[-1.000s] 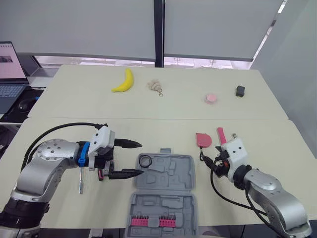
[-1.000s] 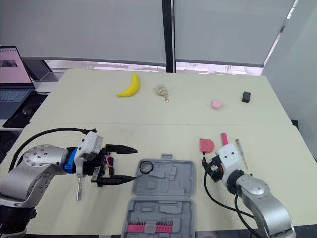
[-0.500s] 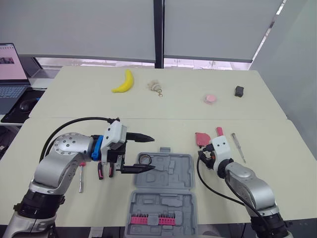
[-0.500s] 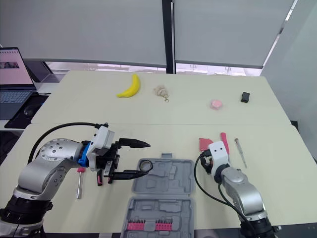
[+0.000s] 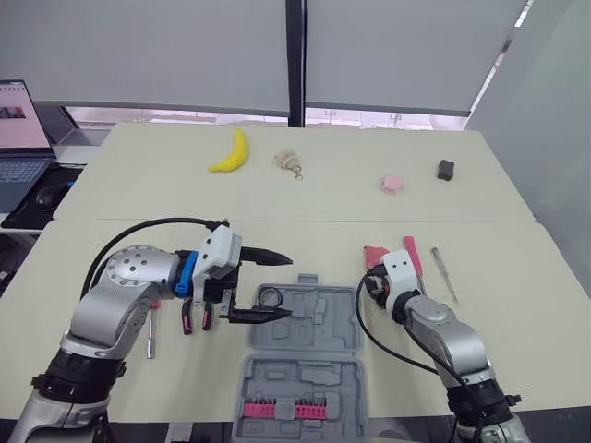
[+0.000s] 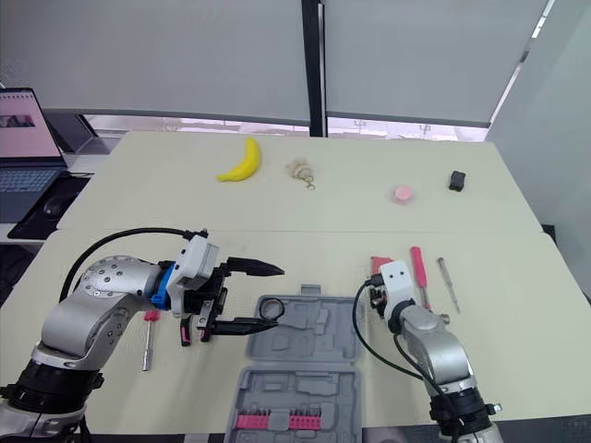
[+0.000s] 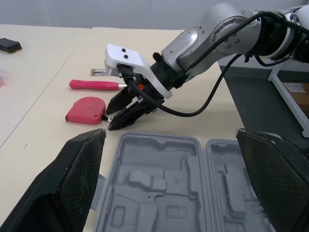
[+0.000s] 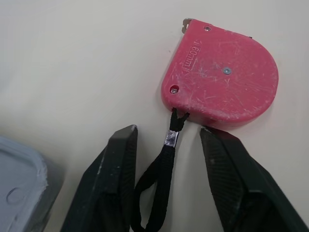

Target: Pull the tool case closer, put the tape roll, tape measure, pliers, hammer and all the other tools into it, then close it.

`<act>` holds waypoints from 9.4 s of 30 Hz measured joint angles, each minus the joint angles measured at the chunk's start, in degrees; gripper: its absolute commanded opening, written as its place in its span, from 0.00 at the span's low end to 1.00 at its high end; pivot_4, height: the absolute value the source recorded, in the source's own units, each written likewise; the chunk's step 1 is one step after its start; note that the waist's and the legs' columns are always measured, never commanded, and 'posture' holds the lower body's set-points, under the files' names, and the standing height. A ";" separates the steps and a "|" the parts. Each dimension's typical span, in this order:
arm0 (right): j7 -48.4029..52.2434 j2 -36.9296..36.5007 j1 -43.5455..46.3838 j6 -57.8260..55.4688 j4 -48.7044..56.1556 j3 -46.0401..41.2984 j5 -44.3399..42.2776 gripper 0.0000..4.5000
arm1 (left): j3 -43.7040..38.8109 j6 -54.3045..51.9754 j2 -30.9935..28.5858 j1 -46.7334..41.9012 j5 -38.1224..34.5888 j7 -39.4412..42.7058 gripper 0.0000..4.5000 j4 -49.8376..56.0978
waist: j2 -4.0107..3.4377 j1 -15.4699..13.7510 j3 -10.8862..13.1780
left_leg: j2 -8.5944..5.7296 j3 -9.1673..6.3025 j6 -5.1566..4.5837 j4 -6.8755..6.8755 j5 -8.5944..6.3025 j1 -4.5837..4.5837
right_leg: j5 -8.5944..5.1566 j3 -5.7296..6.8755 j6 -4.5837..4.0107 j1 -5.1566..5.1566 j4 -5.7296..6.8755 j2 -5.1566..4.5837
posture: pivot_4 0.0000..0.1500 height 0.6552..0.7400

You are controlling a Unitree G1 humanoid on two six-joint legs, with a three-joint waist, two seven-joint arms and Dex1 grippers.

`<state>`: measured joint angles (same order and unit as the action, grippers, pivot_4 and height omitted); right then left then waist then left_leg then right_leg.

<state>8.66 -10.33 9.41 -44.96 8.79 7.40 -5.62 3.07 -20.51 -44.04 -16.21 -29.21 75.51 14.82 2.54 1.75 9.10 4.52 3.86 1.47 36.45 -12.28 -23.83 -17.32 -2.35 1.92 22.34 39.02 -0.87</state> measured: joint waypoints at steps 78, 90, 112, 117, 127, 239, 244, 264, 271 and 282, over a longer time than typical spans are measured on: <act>33.73 -46.38 -41.45 7.61 44.64 -15.69 -17.40 0.98 | 3.88 13.37 -5.07 10.57 2.23 11.26 1.00 3.98 | -0.08 -0.18 0.03 | 0.03 -0.43 0.00 0.39 0.00 0.05 | -0.33 0.06 0.22 -0.25 -0.03 0.03 | 1.00 1.00; 48.19 -44.92 -22.54 39.86 14.34 -0.07 -1.52 1.00 | 3.78 11.87 -5.14 11.17 1.27 9.75 1.00 7.93 | -0.18 -0.25 0.12 | -0.01 -0.37 -0.01 0.42 -0.01 0.01 | -0.20 0.03 0.27 -0.23 -0.02 0.03 | 1.00 1.00; 51.57 -37.93 -12.85 45.72 0.50 8.53 4.89 1.00 | 4.10 10.98 -4.66 10.23 1.18 9.03 1.00 7.86 | -0.30 -0.30 0.16 | 0.00 -0.23 -0.01 0.50 -0.01 0.03 | -0.02 0.02 0.14 -0.24 0.01 0.05 | 1.00 1.00; 52.23 -36.83 -12.22 46.69 -1.49 9.66 5.62 1.00 | 4.08 12.52 -3.92 11.02 0.23 10.36 1.00 7.86 | -0.30 -0.30 0.16 | 0.00 -0.16 0.00 0.50 -0.01 0.03 | -0.02 0.02 0.14 -0.23 0.02 0.05 | 1.00 1.00; 52.52 -36.08 -10.93 48.51 -4.48 9.68 6.72 1.00 | 4.08 14.54 -3.52 11.30 0.01 11.32 1.00 7.47 | -0.31 -0.30 0.15 | 0.00 -0.11 -0.01 0.51 -0.01 0.04 | -0.01 0.02 0.14 -0.23 0.02 0.05 | 1.00 1.00; 57.52 -22.27 26.74 10.62 -4.36 31.67 19.24 0.71 | 1.60 13.49 -4.92 8.67 6.35 1.43 1.00 -0.82 | -0.70 -0.13 0.21 | 0.05 0.11 -0.01 0.47 -0.01 -0.07 | 0.00 -0.02 0.10 0.00 0.09 0.08 | 1.00 1.00; 57.66 -22.32 26.71 9.44 -3.02 31.60 18.99 0.98 | 1.72 13.43 -4.66 8.68 6.35 1.40 1.00 -0.71 | -0.71 -0.13 0.21 | 0.05 0.11 -0.01 0.46 -0.01 -0.07 | 0.00 -0.02 0.10 0.00 0.09 0.08 | 1.00 1.00; 58.29 -25.48 20.83 17.39 5.71 19.80 8.15 0.99 | 2.27 13.35 -3.42 9.73 5.55 0.38 1.00 0.40 | -0.71 -0.12 0.21 | 0.05 0.09 -0.01 0.45 -0.01 -0.07 | 0.00 -0.02 0.10 -0.02 0.07 0.08 | 1.00 1.00; 56.30 -25.35 17.72 20.80 4.76 17.95 6.40 0.58 | 2.27 13.40 -3.42 9.72 5.41 0.43 1.00 0.36 | -0.71 -0.13 0.22 | 0.05 0.10 -0.01 0.44 -0.01 -0.07 | 0.00 -0.02 0.09 -0.01 0.07 0.08 | 1.00 1.00; 55.44 -25.11 15.71 23.61 3.59 17.94 5.93 0.29 | 2.27 13.50 -3.42 9.69 5.41 0.94 1.00 0.36 | -0.70 -0.13 0.21 | 0.05 0.10 -0.01 0.44 -0.01 -0.07 | -0.01 -0.02 0.09 -0.03 0.07 0.08 | 1.00 1.00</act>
<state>64.10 -35.44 25.12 -21.35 12.38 25.34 0.31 5.33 -7.01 -47.46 -6.51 -23.80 76.45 15.19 1.83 1.63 9.32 4.57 3.95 1.46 36.89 -12.29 -23.90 -17.33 -2.37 2.01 22.31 39.08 -0.79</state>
